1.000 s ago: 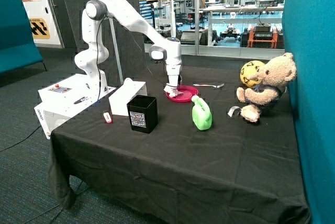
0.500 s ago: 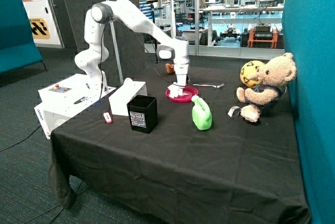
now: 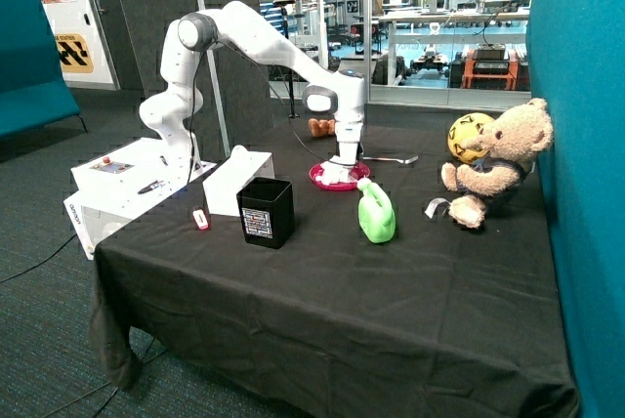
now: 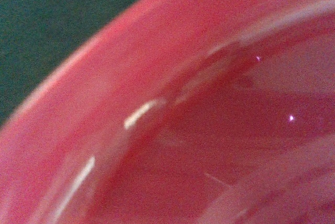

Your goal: Dry the plate

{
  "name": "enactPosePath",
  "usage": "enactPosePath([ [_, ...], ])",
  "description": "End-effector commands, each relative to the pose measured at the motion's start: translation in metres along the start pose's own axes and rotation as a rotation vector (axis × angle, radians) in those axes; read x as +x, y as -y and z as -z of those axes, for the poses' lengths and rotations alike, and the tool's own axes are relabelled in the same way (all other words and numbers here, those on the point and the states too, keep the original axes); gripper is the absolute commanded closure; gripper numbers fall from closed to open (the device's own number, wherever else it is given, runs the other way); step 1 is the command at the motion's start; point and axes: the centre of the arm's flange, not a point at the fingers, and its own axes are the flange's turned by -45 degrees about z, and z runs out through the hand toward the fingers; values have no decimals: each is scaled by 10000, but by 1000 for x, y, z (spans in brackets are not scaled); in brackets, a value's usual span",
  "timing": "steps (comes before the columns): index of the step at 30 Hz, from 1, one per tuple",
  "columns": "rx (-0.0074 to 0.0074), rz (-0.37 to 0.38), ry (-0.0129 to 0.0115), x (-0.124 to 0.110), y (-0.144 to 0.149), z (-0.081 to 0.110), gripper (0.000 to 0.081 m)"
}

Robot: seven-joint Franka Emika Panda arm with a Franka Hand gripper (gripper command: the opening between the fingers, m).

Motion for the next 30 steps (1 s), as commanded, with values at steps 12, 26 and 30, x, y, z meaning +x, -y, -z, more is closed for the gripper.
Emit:
enactPosePath([
  [12, 76, -890, 15, -1, -38, -11, 808],
  [26, 76, -621, 14, -57, -30, -4, 808],
  [30, 76, -565, 14, -67, -25, -5, 808],
])
